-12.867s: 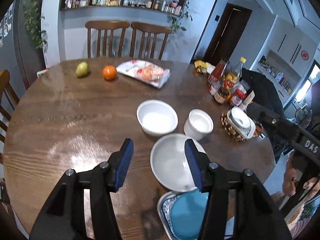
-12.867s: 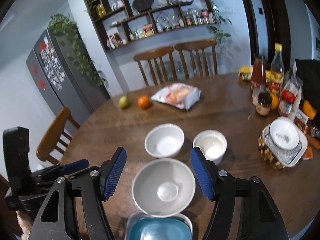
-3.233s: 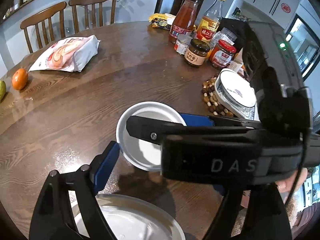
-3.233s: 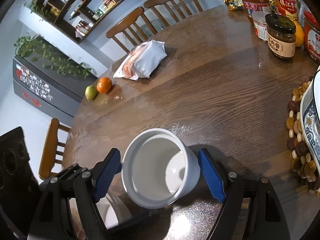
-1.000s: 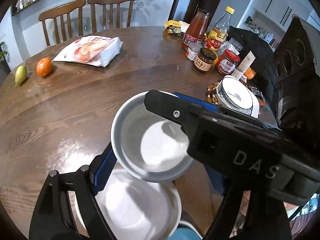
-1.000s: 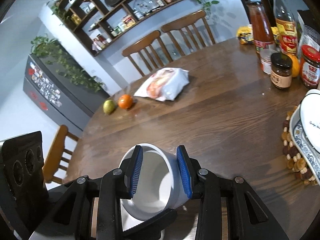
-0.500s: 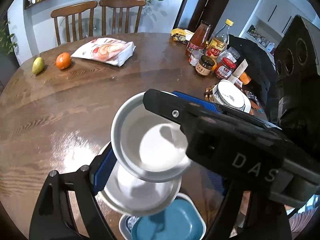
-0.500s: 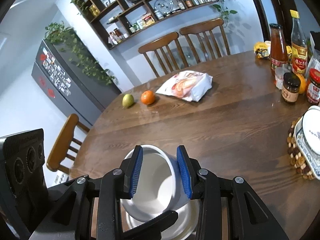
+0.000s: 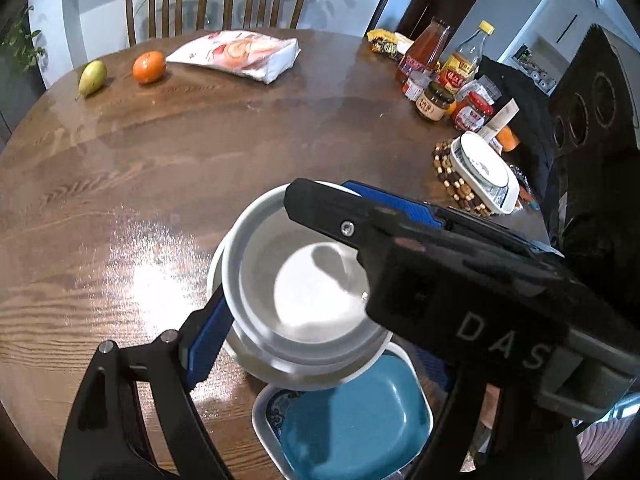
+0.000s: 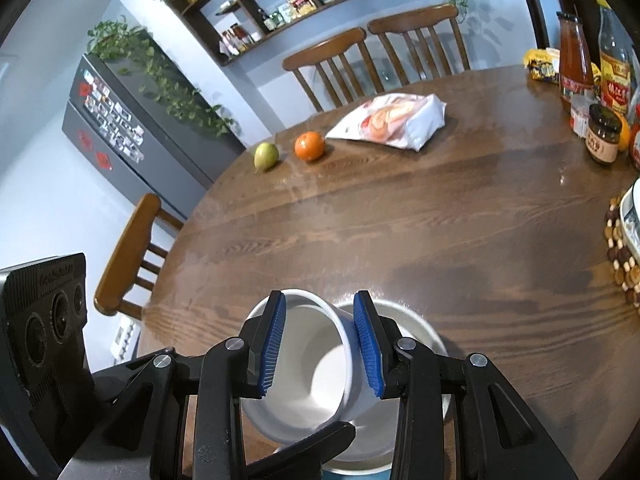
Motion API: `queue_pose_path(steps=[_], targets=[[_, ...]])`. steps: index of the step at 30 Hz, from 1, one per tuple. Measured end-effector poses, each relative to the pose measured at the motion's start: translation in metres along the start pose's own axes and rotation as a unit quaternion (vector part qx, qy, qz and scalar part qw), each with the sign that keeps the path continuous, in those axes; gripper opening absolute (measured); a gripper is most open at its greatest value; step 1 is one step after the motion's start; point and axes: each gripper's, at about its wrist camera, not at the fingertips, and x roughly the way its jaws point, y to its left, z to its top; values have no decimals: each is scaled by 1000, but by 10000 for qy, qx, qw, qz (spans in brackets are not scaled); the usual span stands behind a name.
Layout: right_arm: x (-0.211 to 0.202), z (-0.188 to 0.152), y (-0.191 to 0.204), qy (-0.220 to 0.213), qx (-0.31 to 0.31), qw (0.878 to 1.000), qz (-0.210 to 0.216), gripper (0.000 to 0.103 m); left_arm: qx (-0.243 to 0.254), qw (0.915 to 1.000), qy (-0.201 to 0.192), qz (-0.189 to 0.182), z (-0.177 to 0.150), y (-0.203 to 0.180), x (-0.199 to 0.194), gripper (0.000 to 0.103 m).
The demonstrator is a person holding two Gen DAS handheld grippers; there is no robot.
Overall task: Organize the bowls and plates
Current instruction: 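Lower the ramekin into the smaller white bowl and open the right gripper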
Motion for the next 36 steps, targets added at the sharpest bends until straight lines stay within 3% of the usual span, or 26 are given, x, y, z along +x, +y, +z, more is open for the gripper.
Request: queue_pose_path(steps=[16,36], targets=[[21,-18,-16,337,296,9989,-115,39,-69,9985,539,-69,-7,5,28,82],[35,-20,-25,558,385,9973,-295,39,18,9973,726,-43,-1,4,44,82]])
